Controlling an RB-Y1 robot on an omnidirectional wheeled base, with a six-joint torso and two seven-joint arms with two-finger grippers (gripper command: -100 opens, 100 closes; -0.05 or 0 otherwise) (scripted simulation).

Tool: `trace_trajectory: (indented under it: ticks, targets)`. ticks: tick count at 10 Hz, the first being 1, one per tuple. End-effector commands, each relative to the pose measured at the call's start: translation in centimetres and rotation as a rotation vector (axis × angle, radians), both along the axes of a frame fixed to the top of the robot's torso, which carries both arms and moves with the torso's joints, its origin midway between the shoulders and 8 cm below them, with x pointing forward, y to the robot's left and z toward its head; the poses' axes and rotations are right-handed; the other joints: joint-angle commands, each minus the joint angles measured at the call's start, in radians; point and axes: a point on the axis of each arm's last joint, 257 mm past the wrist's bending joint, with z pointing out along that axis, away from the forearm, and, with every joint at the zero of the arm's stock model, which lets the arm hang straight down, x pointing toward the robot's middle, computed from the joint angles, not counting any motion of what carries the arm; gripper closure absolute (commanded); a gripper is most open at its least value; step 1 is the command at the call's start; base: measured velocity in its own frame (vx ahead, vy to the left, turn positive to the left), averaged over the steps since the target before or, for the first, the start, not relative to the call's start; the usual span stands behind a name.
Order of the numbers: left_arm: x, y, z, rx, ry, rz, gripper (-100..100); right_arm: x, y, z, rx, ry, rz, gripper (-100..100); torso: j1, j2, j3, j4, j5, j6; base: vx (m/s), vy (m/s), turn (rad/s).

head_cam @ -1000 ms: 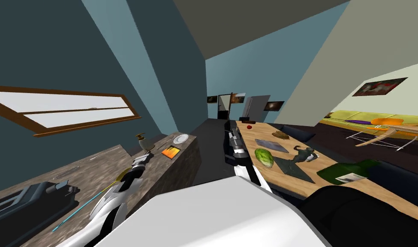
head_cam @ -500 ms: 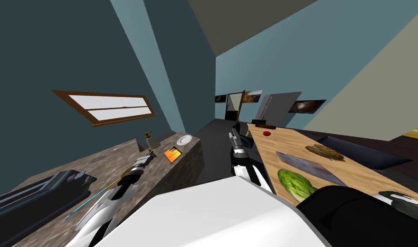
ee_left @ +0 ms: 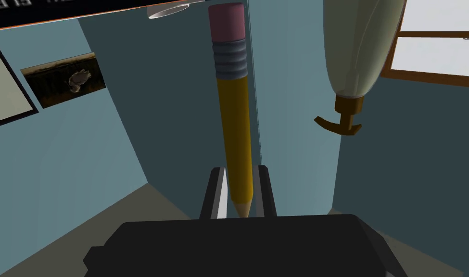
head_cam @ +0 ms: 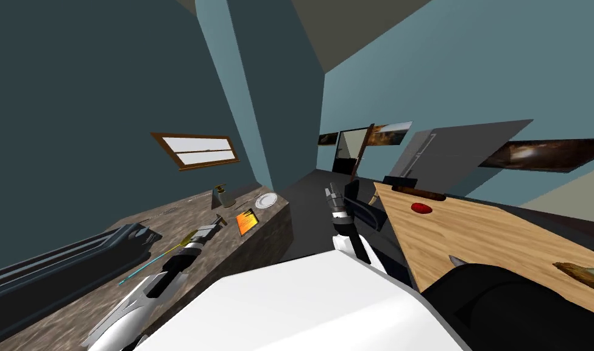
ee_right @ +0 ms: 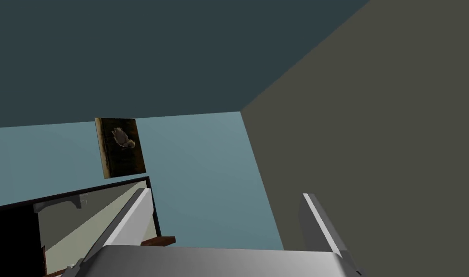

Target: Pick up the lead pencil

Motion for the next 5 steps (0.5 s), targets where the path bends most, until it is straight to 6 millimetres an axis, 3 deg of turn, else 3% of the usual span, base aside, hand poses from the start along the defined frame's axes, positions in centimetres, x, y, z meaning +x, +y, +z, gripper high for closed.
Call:
trace_trajectory:
  ticks: [1,2,3,4,5]
  targets:
    - [-0.5,-1.2,-0.4,-0.025,0.009,-0.042,100,0.0,0.0,0.0,0.0,0.0,0.0,0,0.0,0.0,0.0,0.0,0.0,0.0,0.149,-0.134,0.314]
    - [-1.6,-3.2,-1.1,-0.028,0.034,-0.12,100,0.0,0.0,0.0,0.0,0.0,0.0,0,0.0,0.001,0.0,0.0,0.0,0.001,0.222,-0.191,0.367]
    - [-1.6,-3.2,-1.1,-0.046,0.036,-0.12,100,0.0,0.0,0.0,0.0,0.0,0.0,0,-0.003,-0.003,-0.001,0.0,0.0,0.001,0.184,-0.16,0.348]
    - [-1.2,-3.0,-0.9,-0.033,0.032,-0.108,100,0.0,0.0,0.0,0.0,0.0,0.0,0,-0.001,-0.002,-0.001,0.0,0.0,0.002,0.055,-0.061,0.07]
    - [-1.3,-3.1,-1.0,-0.037,0.033,-0.112,0,0.0,0.0,0.0,0.0,-0.001,0.0,0,0.005,0.003,0.001,0.001,0.001,0.003,0.012,-0.016,-0.012]
